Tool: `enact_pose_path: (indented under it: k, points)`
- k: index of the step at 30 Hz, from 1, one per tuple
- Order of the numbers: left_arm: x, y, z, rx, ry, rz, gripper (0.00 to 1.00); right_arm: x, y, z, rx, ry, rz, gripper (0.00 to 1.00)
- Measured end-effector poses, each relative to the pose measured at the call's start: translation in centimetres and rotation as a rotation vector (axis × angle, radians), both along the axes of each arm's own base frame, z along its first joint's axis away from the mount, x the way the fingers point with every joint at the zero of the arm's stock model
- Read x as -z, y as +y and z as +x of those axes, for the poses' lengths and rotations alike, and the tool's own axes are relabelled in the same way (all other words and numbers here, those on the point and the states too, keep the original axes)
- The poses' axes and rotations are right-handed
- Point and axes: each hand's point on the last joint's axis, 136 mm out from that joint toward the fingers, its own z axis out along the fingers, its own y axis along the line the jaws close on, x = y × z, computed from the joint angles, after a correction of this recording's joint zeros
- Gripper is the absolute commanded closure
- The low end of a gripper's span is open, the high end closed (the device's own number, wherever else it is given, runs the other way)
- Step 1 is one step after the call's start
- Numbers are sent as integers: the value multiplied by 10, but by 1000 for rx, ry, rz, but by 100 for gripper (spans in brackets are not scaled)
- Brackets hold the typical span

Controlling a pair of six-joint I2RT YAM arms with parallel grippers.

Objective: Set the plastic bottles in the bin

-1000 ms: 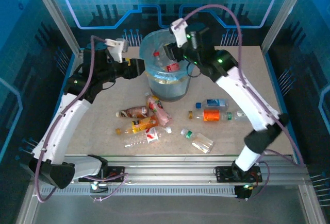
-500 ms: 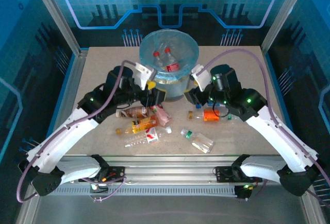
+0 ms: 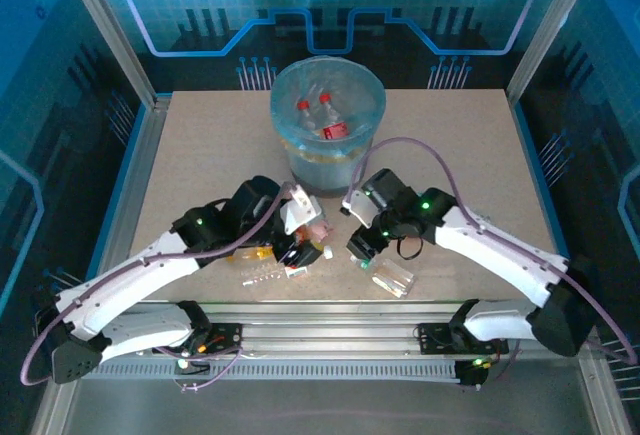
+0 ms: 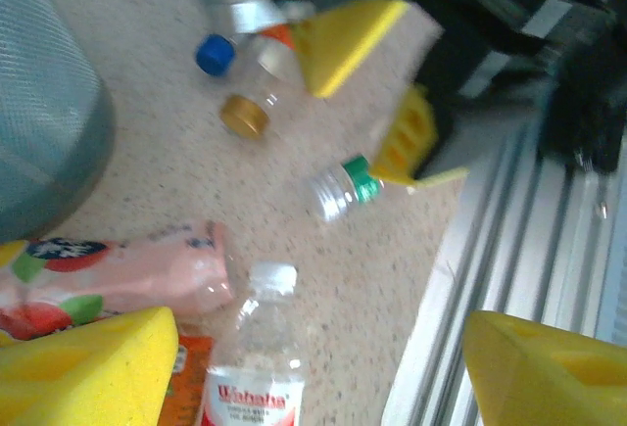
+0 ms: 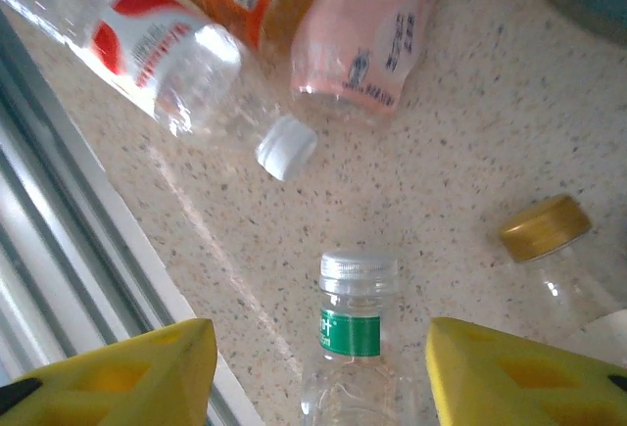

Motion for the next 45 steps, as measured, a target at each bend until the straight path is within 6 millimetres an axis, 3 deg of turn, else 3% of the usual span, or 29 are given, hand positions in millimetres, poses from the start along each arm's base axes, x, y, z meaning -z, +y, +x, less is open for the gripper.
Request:
enact_pose_path:
  k: [6,12,20,32,45]
  points:
    - [31,5,-39,195,-35,42,14,45,-4,0,-2,83,-153,37]
    - [38,4,-48,265,-76,43,13,68,-4,-3,-27,121,-247,36]
    - [37,2,-47,287,-107,45,13,79,0,6,-33,118,-308,36]
    - [37,2,-48,294,-107,45,13,105,-4,2,-56,160,-408,38]
    - [36,2,-48,286,-100,42,17,107,-7,2,-57,160,-426,58]
